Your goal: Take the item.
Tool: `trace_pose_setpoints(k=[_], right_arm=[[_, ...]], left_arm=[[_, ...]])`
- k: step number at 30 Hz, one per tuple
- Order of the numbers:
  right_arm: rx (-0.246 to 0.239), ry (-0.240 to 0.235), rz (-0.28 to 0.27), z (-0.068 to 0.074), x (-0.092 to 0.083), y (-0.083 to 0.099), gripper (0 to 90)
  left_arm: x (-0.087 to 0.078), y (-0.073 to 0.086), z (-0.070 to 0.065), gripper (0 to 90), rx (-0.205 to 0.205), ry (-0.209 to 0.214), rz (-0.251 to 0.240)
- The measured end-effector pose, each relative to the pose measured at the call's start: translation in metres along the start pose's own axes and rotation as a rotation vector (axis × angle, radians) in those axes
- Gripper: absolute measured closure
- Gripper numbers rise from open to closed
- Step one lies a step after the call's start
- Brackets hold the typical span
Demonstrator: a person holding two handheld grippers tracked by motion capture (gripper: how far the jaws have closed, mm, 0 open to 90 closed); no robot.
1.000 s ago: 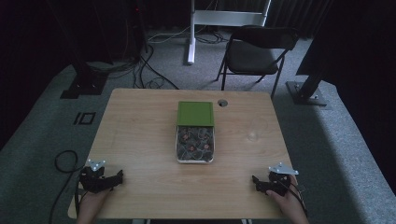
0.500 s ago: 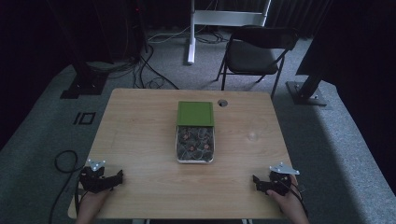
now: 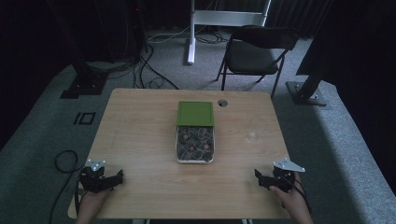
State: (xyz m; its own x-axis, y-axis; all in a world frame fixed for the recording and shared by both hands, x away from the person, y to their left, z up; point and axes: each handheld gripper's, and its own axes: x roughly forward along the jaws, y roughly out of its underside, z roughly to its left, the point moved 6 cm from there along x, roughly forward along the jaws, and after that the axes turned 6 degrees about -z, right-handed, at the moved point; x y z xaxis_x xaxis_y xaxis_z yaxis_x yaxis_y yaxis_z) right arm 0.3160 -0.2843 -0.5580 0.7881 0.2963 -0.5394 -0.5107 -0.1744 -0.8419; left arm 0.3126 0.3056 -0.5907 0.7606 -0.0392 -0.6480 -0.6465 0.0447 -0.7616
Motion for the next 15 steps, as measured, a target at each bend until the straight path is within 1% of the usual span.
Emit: trace_pose_setpoints(k=[10,12,13,15], right_arm=[[-0.018,-0.014,-0.034,0.007,-0.003,-0.016,13.3],[-0.019,-0.015,-0.032,0.009,-0.003,-0.018,13.3],[-0.029,-0.017,-0.031,0.010,-0.003,-0.018,13.3],[-0.034,-0.021,-0.033,0.012,-0.003,-0.021,13.2]], left_arm=[[0.000,0.000,0.000,1.6,0.000,0.000,0.000],[0.000,0.000,0.000,1.6,0.002,0.000,0.002],[0.000,0.000,0.000,1.6,0.000,0.000,0.000],[0.000,0.000,0.000,1.7,0.000,0.000,0.000]])
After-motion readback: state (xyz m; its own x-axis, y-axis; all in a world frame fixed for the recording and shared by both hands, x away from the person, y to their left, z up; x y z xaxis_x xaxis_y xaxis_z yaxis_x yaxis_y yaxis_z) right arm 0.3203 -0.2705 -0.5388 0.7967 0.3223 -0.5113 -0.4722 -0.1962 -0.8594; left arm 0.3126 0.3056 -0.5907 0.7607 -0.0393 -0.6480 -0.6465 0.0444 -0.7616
